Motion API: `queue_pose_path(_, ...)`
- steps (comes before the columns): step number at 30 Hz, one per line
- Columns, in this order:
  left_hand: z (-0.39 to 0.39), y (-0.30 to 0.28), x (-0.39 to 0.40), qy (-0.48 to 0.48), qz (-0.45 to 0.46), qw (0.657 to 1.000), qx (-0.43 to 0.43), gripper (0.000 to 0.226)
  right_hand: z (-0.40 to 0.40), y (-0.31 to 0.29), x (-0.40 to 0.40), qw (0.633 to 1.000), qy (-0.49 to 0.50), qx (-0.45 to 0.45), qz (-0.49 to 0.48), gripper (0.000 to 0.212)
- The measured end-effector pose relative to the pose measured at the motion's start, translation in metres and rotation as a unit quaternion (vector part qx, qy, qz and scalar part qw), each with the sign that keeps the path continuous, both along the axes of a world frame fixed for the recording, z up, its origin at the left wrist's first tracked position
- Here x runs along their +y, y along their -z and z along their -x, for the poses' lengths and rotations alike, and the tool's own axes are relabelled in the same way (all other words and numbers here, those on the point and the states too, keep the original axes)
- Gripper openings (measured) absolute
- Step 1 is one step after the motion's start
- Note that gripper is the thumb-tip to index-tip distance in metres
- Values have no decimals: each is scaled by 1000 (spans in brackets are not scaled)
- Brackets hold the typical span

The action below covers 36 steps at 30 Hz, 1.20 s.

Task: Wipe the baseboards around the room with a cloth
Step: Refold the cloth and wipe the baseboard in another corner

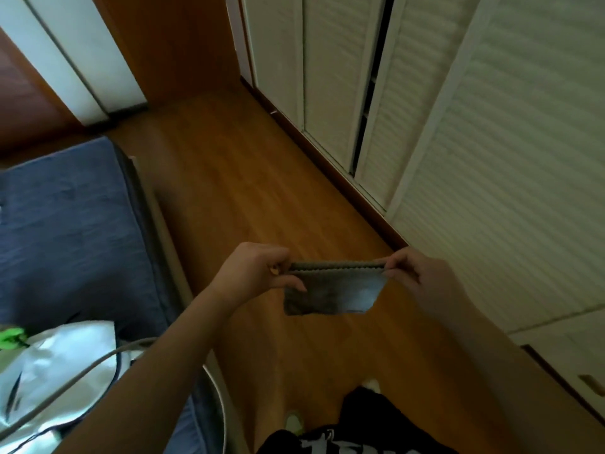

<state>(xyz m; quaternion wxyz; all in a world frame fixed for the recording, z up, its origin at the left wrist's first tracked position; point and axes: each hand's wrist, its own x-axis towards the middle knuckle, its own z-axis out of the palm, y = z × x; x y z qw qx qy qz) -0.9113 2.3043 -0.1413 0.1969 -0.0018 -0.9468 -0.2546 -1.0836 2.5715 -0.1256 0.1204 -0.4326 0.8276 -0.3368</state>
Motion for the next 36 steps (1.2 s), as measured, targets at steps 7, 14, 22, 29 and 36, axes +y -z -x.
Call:
queue_pose_path(7, 81, -1, -29, -44, -27, 997, -51, 36, 103, 16, -44, 1000, -18, 5, 17, 19)
queue_pose_path(14, 126, -24, -62, -206, -62, 973, -80, 25, 190, 4, -118, 993, -115, -4, 14, 18)
queue_pose_path(22, 122, -20, -136, -349, -3, 931, -108, 14, 216, 9, -262, 958, -274, 12, -88, 37)
queue_pose_path(29, 109, -14, -227, -406, -330, 852, 11, 12, 209, -2, -400, 945, -258, -188, -64, 12)
queue_pose_path(36, 147, -21, -307, -477, -317, 808, 138, 6, 181, -9, -505, 949, -169, -252, 88, 17)
